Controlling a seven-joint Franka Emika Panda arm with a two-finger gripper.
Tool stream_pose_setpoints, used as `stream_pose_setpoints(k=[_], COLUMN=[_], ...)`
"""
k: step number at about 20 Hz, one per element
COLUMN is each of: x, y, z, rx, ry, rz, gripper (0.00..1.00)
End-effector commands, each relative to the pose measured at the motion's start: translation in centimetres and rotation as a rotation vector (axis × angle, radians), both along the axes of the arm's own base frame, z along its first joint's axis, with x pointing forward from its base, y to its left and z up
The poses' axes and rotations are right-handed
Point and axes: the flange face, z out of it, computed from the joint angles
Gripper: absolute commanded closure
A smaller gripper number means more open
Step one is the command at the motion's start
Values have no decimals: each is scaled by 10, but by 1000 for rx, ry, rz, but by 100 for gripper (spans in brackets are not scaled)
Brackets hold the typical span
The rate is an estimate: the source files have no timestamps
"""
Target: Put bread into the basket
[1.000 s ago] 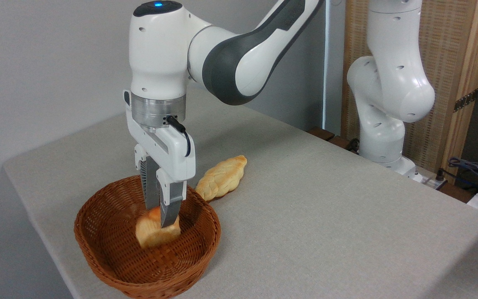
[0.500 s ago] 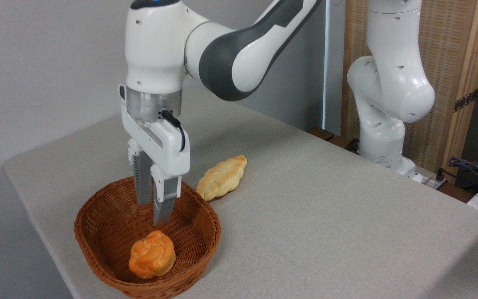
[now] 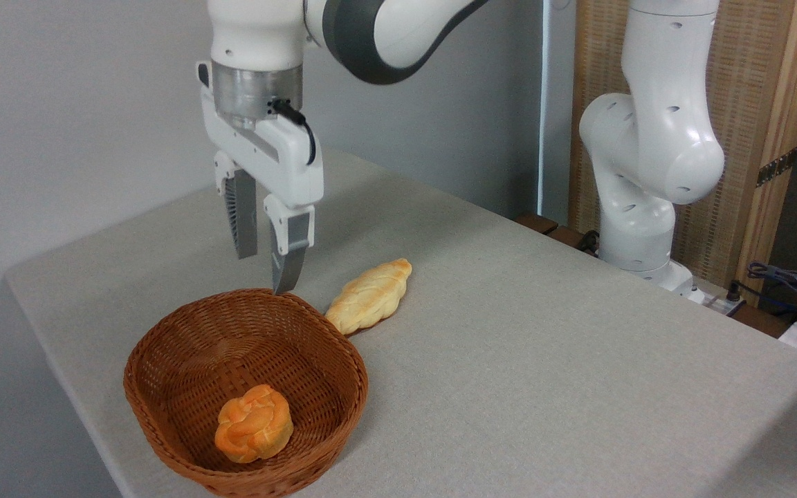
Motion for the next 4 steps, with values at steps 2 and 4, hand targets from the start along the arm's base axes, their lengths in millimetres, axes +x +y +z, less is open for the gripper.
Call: stream_pose_setpoints(k=[2, 4], x=[-12, -12], y=[5, 6], z=[16, 15], rx=[5, 5], ry=[61, 62], rz=[12, 16], gripper=[0, 0])
